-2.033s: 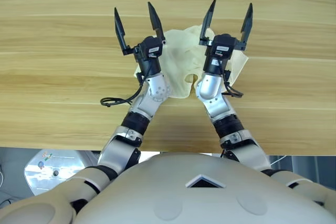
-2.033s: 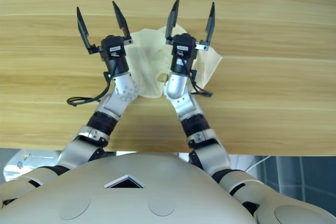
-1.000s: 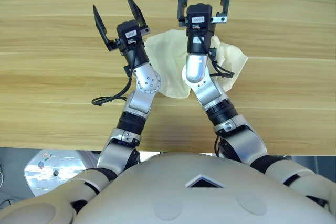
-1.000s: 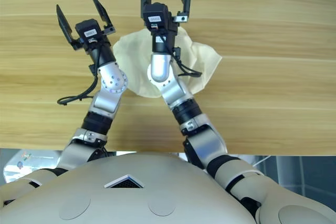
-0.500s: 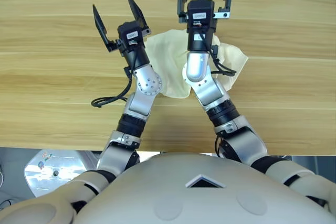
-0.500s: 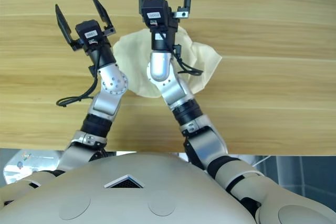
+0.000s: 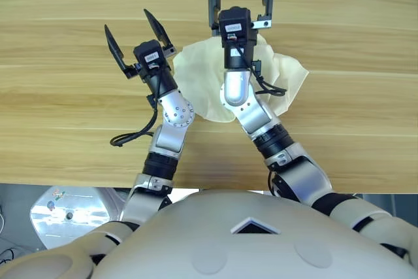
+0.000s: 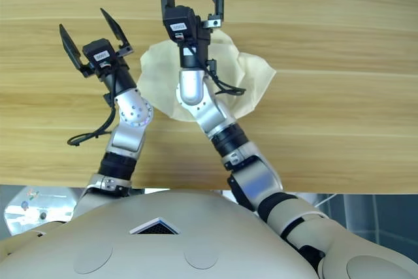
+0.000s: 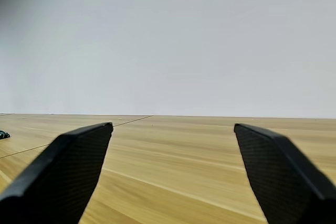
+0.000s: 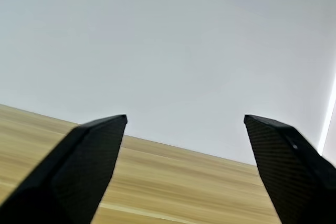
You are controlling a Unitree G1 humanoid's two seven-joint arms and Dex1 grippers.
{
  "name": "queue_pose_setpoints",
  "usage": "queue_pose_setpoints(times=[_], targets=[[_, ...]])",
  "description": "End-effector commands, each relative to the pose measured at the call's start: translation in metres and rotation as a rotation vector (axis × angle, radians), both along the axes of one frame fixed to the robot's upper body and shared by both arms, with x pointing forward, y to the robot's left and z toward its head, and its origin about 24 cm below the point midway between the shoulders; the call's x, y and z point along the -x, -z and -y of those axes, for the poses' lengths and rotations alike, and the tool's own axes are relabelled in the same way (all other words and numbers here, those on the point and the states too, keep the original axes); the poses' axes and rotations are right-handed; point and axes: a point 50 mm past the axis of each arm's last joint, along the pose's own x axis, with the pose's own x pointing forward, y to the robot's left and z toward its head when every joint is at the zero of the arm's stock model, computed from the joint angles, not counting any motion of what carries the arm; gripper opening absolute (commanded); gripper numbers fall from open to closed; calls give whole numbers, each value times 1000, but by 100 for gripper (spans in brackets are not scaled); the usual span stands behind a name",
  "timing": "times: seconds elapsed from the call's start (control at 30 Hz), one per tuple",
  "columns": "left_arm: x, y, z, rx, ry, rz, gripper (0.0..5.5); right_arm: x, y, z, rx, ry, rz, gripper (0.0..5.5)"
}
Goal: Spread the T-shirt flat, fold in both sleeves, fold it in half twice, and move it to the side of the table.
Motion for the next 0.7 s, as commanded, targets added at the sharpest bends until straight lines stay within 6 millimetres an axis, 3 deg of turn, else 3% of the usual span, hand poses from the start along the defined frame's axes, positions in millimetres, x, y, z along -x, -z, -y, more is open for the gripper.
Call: queue_pose_setpoints(times=[0.03,0.27,0.7], targets=[[5,3,27,72,40,-38,431,17,7,-14,-112,8,-79,414],[12,1,25,77,34,-40,431,24,5,-16,-109,2,-82,414],[17,24,28,33,26,-122,431,27,33,-11,-140,4,-172,414]])
